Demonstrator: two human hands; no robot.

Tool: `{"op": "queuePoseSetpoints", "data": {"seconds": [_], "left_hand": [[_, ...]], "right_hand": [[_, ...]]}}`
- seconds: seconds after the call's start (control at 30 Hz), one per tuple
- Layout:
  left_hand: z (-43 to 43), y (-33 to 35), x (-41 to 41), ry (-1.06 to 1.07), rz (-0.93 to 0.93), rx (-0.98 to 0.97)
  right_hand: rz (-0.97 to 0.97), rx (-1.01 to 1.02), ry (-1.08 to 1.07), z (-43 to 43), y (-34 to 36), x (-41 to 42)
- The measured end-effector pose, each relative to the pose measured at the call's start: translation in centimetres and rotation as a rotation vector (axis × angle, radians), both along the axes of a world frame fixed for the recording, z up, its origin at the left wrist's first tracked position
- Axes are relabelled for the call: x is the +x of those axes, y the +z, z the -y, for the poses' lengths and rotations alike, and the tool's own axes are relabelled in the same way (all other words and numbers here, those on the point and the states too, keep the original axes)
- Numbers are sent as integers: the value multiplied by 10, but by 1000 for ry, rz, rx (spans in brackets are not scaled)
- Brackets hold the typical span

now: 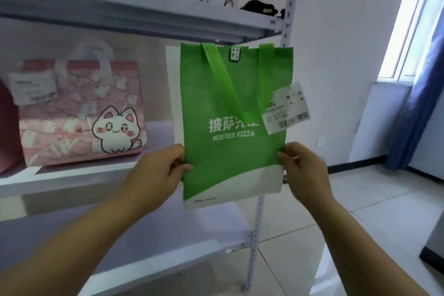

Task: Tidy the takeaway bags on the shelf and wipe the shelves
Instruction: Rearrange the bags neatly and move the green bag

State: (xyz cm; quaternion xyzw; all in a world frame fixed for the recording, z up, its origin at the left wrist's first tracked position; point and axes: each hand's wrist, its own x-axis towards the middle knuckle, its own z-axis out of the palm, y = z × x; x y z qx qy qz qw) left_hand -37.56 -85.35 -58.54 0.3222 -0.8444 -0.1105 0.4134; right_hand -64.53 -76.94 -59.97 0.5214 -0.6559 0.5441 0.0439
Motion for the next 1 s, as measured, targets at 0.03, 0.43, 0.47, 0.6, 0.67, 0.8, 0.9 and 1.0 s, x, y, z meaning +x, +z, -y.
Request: {"op": "queuePoseSetpoints", "data": {"seconds": [0.03,0.43,0.47,0.6,0.67,0.8,0.9,1.0], "left_hand": [[2,8,1,1,-10,-1],[71,46,2,103,15,-33],[78,43,0,127,31,-28],[104,33,-2,191,56,10],[115,28,-4,204,79,24],[132,17,-9,267,167,32],[141,14,-13,353,203,8],[149,13,-18,393,186,32]], "right_hand": [[-8,-12,2,3,9,1],[-14,-3,-54,82,47,11],[-17,12,-65,90,45,13],[-21,49,-84,117,33,15],[-43,92,-96,129,27,13],[-64,174,-117,151,17,10],[-43,172,-118,169,14,8],[-24,179,-123,185,16,7]]}}
